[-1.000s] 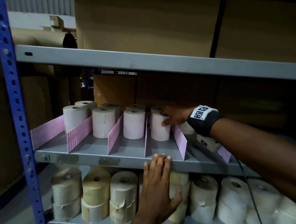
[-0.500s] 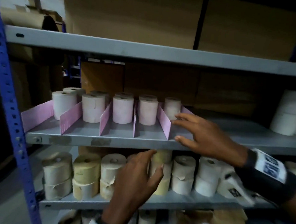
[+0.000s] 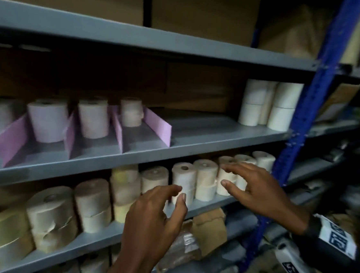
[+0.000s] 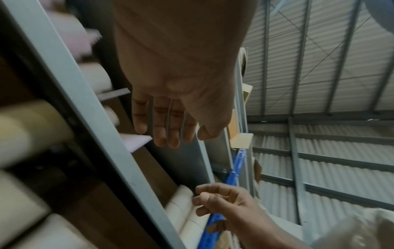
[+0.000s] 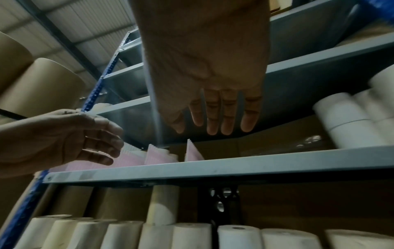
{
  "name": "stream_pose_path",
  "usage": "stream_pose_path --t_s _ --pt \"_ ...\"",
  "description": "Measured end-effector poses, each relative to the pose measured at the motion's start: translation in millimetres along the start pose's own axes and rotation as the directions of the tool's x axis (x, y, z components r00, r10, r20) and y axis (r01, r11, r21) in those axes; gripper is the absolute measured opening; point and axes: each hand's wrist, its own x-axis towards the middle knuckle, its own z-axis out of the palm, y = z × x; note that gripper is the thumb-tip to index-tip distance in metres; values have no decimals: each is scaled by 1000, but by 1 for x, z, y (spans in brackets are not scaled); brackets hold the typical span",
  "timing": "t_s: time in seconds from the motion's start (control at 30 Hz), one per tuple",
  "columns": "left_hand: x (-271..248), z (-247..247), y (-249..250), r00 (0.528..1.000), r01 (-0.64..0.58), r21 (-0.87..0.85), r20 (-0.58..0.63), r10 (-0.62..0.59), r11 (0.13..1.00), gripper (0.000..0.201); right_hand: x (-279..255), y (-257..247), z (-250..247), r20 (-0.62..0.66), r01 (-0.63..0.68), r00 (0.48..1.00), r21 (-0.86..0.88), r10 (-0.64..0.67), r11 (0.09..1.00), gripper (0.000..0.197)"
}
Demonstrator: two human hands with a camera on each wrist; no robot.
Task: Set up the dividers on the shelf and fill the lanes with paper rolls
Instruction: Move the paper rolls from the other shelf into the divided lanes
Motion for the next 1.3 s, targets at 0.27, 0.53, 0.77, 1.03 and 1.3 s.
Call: stream_pose_path --t_s 0.27,0.53,0.77,1.03,1.3 --pt "73 105 47 988 -154 -89 4 155 984 27 4 109 -47 -149 -159 975 39 163 986 41" --pt "186 208 99 971 -201 -64 122 208 977 36 55 202 -84 -285 -193 927 189 242 963 53" --pt "291 256 94 957 -196 31 225 185 980 25 122 245 -100 -281 -189 927 219 248 957 46" --pt "407 302 53 909 -77 -40 408 86 996 32 206 289 -99 -202 -182 959 97 198 979 53" --pt "466 353 26 875 48 -267 476 88 963 26 297 320 -108 -186 -166 971 -84 148 983 57"
